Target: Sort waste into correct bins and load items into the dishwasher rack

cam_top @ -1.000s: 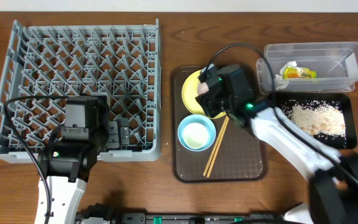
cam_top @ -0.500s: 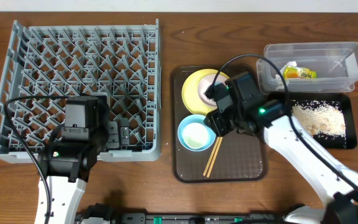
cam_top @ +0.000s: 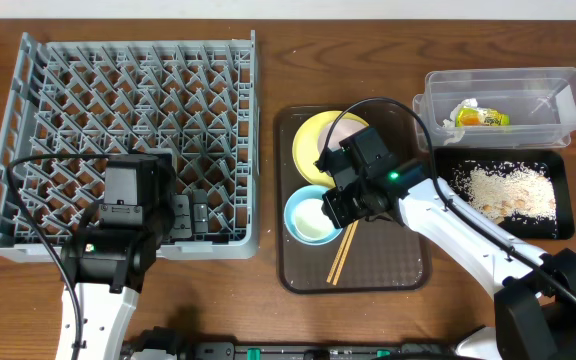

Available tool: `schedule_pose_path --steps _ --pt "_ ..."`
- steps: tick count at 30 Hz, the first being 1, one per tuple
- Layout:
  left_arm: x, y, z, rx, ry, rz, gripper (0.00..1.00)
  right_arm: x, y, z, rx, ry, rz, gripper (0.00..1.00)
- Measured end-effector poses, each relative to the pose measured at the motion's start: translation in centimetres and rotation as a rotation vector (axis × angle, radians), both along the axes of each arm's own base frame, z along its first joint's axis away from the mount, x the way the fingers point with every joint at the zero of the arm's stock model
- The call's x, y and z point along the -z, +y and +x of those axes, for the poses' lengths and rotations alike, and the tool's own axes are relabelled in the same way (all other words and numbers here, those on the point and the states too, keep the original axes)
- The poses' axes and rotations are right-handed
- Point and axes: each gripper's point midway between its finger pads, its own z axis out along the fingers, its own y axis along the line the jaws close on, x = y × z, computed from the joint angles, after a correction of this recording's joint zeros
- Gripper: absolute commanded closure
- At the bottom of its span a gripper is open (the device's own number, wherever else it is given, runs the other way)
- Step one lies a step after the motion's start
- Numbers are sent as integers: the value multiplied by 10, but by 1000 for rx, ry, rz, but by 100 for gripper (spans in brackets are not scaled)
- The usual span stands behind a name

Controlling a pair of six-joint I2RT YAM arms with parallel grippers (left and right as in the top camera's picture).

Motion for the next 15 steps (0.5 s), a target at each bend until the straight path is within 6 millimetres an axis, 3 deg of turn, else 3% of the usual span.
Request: schedule_pose_path --steps 6,8,15 --pt "0 0 0 -11 0 -7 0 -3 -2 6 27 -2 11 99" --pt "0 0 0 -29 -2 -18 0 -10 -5 16 57 -12 24 98" --pt "-6 -9 9 -87 -39 -119 0 -76 -36 78 221 -132 184 99"
